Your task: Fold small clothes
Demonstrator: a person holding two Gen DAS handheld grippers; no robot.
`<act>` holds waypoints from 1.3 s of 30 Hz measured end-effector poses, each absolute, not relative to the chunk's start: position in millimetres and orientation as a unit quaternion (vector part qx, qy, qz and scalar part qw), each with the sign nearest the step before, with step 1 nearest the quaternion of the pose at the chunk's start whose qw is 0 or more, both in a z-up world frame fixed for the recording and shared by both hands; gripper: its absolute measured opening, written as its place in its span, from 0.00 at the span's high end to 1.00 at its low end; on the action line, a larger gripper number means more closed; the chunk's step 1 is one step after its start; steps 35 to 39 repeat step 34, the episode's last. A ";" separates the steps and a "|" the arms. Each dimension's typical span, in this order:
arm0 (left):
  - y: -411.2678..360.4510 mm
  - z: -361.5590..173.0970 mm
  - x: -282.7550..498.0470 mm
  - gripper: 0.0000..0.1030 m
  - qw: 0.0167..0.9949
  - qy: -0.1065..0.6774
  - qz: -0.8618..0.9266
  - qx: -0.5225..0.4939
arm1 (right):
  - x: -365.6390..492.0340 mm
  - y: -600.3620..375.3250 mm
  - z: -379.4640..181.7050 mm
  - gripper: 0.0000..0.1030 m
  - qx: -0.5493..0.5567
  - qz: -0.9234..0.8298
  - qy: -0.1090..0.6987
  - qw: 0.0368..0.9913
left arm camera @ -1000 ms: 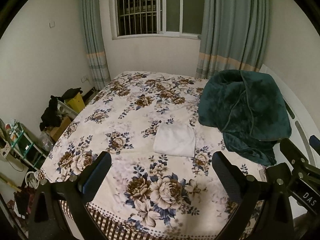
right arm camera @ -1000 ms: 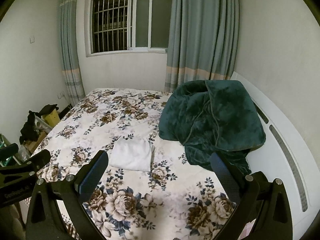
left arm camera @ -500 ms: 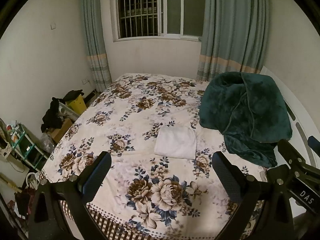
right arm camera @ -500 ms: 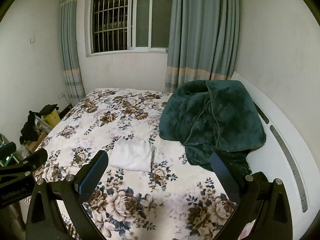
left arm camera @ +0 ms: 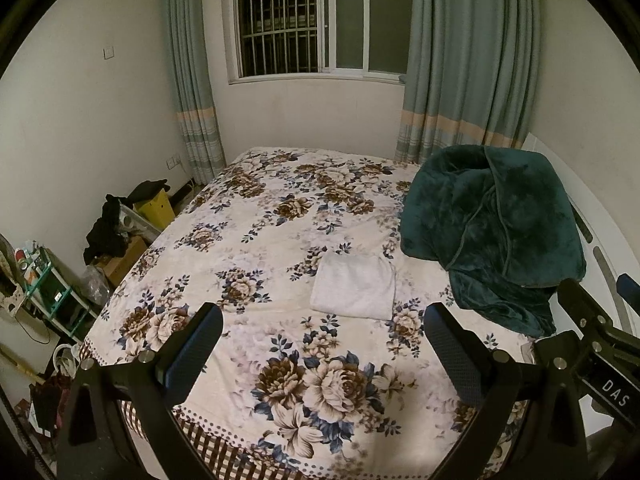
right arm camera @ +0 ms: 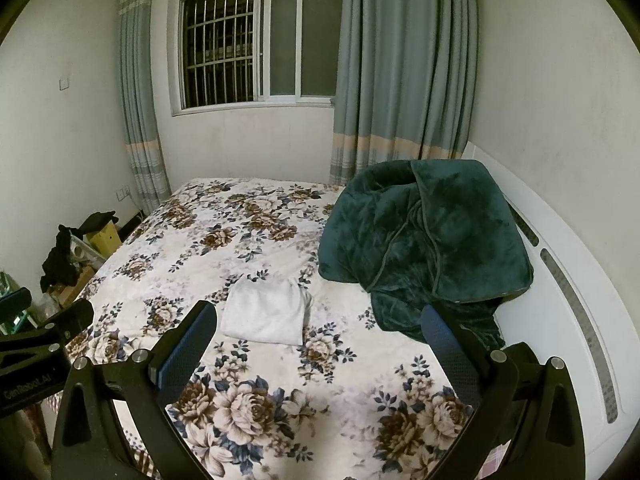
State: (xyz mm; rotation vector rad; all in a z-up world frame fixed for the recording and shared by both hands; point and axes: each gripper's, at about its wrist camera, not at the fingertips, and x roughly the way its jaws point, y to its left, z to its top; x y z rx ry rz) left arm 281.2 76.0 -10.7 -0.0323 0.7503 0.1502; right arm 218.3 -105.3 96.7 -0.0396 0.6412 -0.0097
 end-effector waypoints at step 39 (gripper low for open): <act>75.0 -5.2 279.1 0.00 0.930 0.358 0.084 -0.014 | 217.3 -102.2 94.9 0.00 -0.018 -0.008 0.312 0.950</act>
